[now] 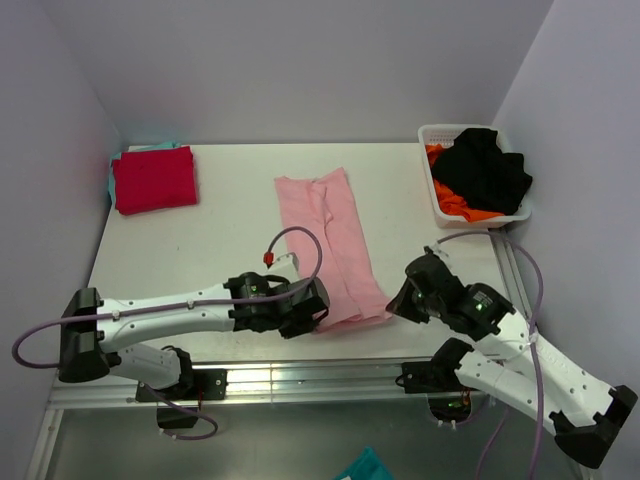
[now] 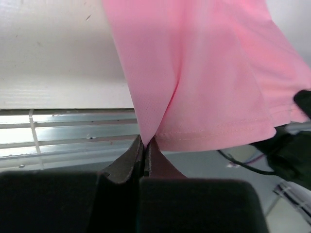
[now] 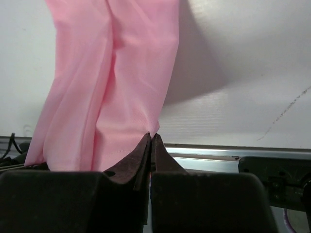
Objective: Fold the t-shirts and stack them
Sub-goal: Fold the folded rectangular tshirt in 1/3 of the way
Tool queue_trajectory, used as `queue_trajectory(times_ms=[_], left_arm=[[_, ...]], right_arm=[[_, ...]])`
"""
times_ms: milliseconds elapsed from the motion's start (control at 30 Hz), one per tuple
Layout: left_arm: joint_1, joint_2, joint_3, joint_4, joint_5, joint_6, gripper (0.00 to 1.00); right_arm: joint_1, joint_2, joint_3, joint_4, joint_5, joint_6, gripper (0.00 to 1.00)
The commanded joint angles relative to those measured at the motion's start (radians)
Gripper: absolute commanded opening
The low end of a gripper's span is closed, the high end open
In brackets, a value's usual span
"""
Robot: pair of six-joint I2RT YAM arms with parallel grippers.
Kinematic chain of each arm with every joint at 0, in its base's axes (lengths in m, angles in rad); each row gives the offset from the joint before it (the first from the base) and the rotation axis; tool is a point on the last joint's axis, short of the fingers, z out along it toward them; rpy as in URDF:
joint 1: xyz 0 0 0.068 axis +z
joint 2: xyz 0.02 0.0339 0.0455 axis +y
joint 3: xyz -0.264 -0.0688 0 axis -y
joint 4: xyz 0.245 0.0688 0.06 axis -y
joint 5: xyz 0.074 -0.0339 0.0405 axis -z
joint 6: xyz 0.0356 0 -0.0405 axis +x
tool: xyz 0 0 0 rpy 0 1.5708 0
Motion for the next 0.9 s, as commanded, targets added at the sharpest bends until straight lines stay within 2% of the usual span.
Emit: queue_trajectory(times_ms=[0,133,233,300,333,567,667,767,867], left_arm=[[0.044,-0.048,0.093,-0.123,-0.056,0.023,0.0],[0.179,-0.094,0.087,-0.068,-0.01,0.134,0.0],[0.346,-0.091,0.087,-0.011,0.043,0.232,0.0],[0.411,-0.07,0.113,0.009,0.074,0.285,0.0],[0.467,-0.032,0.129,0.018,0.098,0.337,0.0],[0.661,0.206,0.277,0.091,0.224,0.523,0.0],[0.739,0.324,0.351,0.113,0.286,0.575,0.0],[0.813,0.45,0.449,0.121,0.327,0.624,0.0],[0.879,0.579,0.566,0.102,0.369,0.659,0.0]], right_arm=[[-0.003,0.086,0.144,-0.045,0.099,-0.06,0.0],[-0.006,0.222,0.257,-0.014,0.128,-0.12,0.0],[-0.024,0.331,0.326,0.02,0.114,-0.161,0.0],[-0.038,0.403,0.369,0.05,0.103,-0.189,0.0],[-0.046,0.429,0.382,0.058,0.099,-0.196,0.0],[-0.136,0.669,0.54,0.099,0.056,-0.296,0.0],[-0.191,0.842,0.642,0.106,0.028,-0.342,0.0],[-0.241,1.005,0.776,0.099,0.016,-0.383,0.0],[-0.274,1.181,0.986,0.066,0.007,-0.413,0.0]])
